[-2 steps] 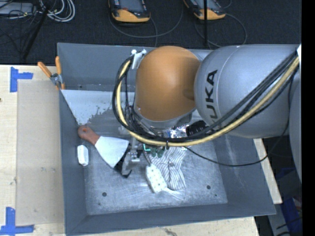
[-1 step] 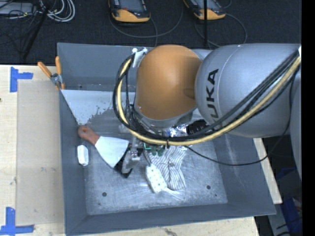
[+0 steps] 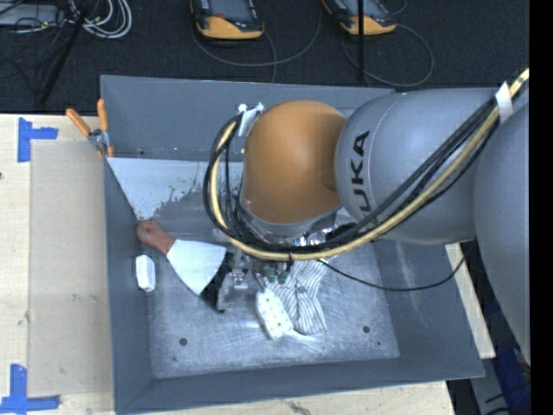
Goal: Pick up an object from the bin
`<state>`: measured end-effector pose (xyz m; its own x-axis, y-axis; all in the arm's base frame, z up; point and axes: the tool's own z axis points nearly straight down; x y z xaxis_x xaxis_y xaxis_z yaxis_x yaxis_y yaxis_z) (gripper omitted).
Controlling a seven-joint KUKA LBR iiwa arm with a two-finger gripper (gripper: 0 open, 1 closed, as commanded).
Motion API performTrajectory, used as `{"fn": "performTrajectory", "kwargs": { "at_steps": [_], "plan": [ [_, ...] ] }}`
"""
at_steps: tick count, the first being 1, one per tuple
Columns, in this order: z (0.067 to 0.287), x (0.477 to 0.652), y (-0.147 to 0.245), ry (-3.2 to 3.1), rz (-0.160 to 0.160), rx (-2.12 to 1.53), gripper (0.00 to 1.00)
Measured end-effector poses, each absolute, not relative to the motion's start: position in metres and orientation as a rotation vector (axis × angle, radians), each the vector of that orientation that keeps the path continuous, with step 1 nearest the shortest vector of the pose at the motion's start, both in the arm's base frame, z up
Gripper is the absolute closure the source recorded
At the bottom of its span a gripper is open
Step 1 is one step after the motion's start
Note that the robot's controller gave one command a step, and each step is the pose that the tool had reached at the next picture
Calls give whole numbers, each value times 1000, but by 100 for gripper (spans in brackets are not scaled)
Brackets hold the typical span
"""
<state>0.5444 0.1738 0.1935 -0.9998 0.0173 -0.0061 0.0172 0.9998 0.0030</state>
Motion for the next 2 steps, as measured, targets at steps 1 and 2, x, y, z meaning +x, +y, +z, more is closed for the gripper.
{"fn": "performTrajectory", "kwargs": {
  "at_steps": [1, 2],
  "plan": [
    [146, 585, 171, 3135, 2, 147, 0],
    [80, 583, 144, 3097, 16, 338, 100]
  ]
}}
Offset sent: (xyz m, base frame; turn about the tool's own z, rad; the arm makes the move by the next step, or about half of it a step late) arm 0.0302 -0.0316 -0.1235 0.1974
